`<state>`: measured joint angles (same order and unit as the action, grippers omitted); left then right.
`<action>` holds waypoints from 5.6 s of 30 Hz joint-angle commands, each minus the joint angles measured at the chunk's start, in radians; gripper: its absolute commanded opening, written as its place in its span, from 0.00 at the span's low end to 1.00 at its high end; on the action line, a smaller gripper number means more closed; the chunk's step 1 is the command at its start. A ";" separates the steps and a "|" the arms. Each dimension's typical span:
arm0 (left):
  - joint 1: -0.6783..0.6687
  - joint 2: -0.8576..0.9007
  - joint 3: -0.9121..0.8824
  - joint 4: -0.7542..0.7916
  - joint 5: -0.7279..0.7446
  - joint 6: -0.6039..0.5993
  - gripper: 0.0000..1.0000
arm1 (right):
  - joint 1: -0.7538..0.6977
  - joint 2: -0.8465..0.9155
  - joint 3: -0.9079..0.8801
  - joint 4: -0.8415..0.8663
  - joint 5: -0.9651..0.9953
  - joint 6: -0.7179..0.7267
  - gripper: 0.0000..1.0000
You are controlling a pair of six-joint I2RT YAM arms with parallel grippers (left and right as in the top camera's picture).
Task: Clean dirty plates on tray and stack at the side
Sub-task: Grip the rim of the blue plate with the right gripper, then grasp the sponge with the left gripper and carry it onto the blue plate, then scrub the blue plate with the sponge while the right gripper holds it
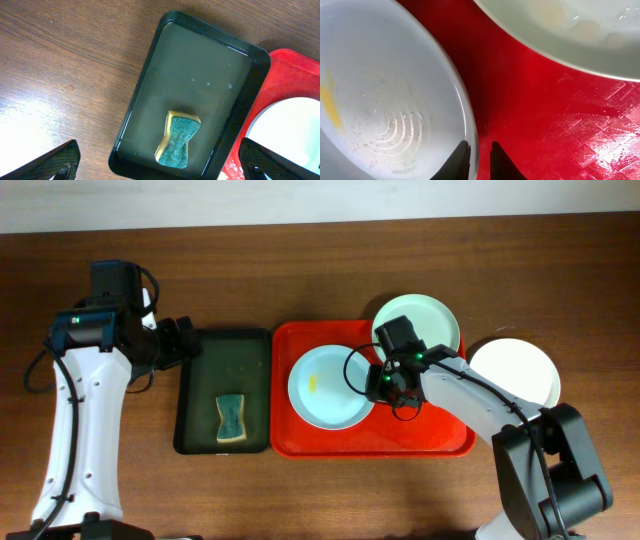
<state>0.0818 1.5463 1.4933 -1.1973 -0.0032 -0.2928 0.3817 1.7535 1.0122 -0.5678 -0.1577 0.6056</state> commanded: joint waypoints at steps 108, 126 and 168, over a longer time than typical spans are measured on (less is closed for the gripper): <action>-0.237 0.142 -0.185 0.182 -0.011 0.123 0.00 | 0.005 0.011 -0.028 0.026 -0.074 0.002 0.38; -0.327 0.172 -0.004 0.094 0.146 0.142 0.00 | 0.005 0.011 -0.028 0.048 -0.148 0.001 0.04; -0.496 0.541 0.052 0.177 0.476 0.131 0.00 | 0.005 0.019 -0.028 0.049 -0.119 -0.051 0.04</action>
<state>-0.4503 2.1136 1.5146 -0.9848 0.2955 -0.2008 0.3813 1.7622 0.9905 -0.5228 -0.2886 0.5636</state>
